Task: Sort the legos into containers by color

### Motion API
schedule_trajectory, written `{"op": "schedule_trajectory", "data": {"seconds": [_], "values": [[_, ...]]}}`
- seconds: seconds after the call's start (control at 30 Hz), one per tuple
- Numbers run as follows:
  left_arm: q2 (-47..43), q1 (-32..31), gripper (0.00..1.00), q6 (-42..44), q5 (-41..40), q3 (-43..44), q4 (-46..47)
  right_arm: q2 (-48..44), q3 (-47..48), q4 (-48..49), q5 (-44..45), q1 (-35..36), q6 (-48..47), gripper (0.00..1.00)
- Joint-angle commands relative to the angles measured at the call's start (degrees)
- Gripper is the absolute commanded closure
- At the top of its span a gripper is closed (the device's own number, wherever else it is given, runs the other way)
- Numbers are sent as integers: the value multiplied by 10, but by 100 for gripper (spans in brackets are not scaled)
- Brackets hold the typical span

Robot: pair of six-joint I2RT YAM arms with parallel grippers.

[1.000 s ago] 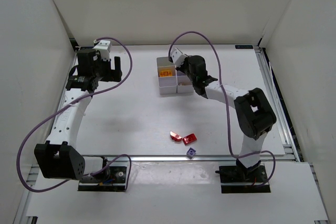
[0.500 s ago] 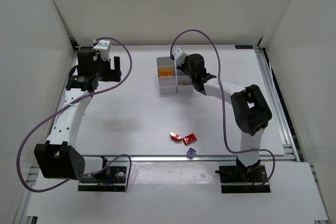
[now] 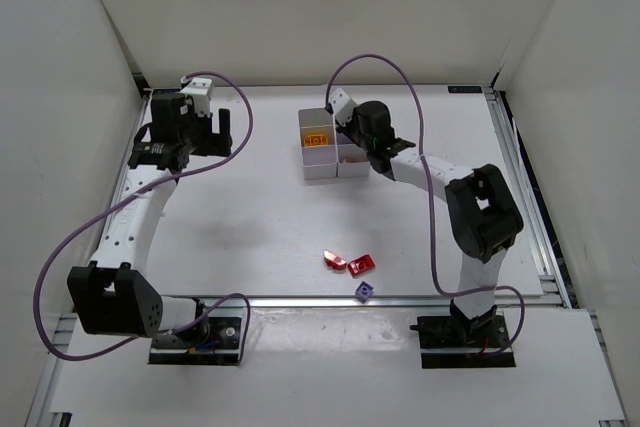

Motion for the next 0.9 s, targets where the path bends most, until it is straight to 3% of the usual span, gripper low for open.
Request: {"op": "schedule_trajectory", "data": {"seconds": [0.0, 0.1, 0.37, 0.47, 0.5, 0.63, 0.77, 0.87], "values": [[-1, -1, 1, -2, 10, 21, 1, -44, -9, 2, -6, -2, 14, 74], [-1, -1, 1, 0, 12, 20, 1, -54, -22, 0, -6, -2, 13, 62], [-8, -1, 0, -4, 14, 16, 1, -130, -23, -69, -11, -4, 52, 64], [-10, -1, 1, -2, 18, 15, 1, -193, -10, -196, -102, -17, 65, 64], [-14, -1, 1, 0, 19, 13, 0, -203, 0, -303, -201, -23, 54, 64], [-21, -1, 1, 7, 35, 7, -1, -251, 25, -548, -476, -71, -36, 46], [-21, -1, 1, 13, 57, 8, -8, -226, 57, -819, -595, -71, -204, 45], [-21, -1, 1, 9, 58, 8, -11, -219, 33, -884, -626, -60, -241, 40]]}}
